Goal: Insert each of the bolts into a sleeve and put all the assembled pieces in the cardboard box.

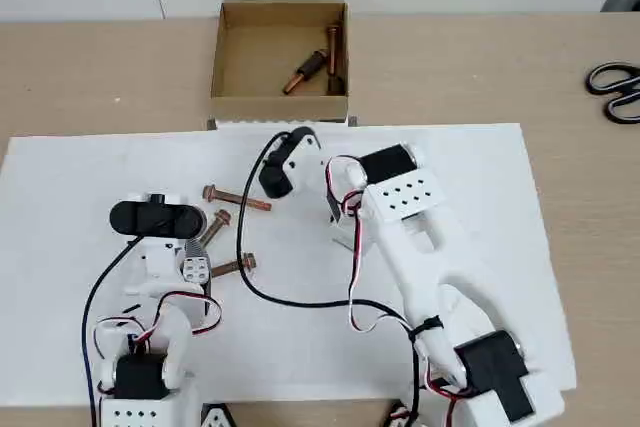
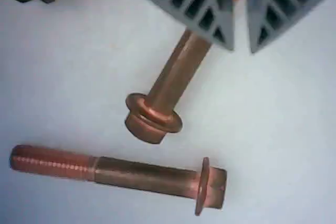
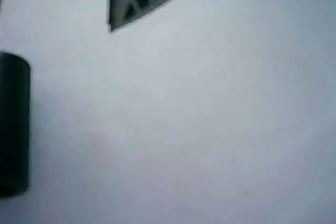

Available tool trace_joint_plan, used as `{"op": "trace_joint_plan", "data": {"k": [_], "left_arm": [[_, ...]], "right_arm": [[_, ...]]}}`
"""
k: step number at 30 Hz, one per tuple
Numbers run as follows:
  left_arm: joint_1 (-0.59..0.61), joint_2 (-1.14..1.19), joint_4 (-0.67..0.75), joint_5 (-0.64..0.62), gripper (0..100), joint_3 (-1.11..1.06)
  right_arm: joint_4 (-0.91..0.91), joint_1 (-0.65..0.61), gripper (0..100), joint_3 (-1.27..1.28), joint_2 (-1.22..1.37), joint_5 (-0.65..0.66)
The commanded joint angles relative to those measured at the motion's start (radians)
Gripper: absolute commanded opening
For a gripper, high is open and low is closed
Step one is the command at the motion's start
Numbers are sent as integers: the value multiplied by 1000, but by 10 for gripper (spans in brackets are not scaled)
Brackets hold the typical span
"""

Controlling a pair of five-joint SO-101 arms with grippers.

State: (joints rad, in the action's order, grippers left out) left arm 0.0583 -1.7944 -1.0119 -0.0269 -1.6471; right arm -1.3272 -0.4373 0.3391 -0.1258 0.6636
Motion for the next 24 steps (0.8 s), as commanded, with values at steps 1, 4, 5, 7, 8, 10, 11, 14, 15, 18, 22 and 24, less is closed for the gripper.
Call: {"op": "trace_joint_plan", "data": {"k": [1,4,5,7,8,10,11,14,15,18,22,24], "left_arm": [[9,-8,18,0,6,4],[9,-8,18,0,6,4],[9,-8,18,0,6,4],[9,-8,18,0,6,4],[9,-8,18,0,6,4],[9,-8,18,0,6,4],[9,-8,18,0,6,4],[9,-8,18,0,6,4],[9,-8,18,0,6,4],[9,-8,18,0,6,4],[9,-8,18,0,6,4],[9,-8,18,0,6,4]], "right_arm": [[45,1,137,14,-41,44],[71,1,137,26,-41,55],[77,1,137,28,-41,68],[90,1,137,28,-39,95],[101,1,137,28,-39,104],[124,1,137,28,-31,123],[133,1,137,28,-19,132],[142,1,137,21,33,143],[150,1,137,21,47,144],[177,2,137,20,81,144],[223,4,137,21,119,144],[237,4,137,21,142,144]]}}
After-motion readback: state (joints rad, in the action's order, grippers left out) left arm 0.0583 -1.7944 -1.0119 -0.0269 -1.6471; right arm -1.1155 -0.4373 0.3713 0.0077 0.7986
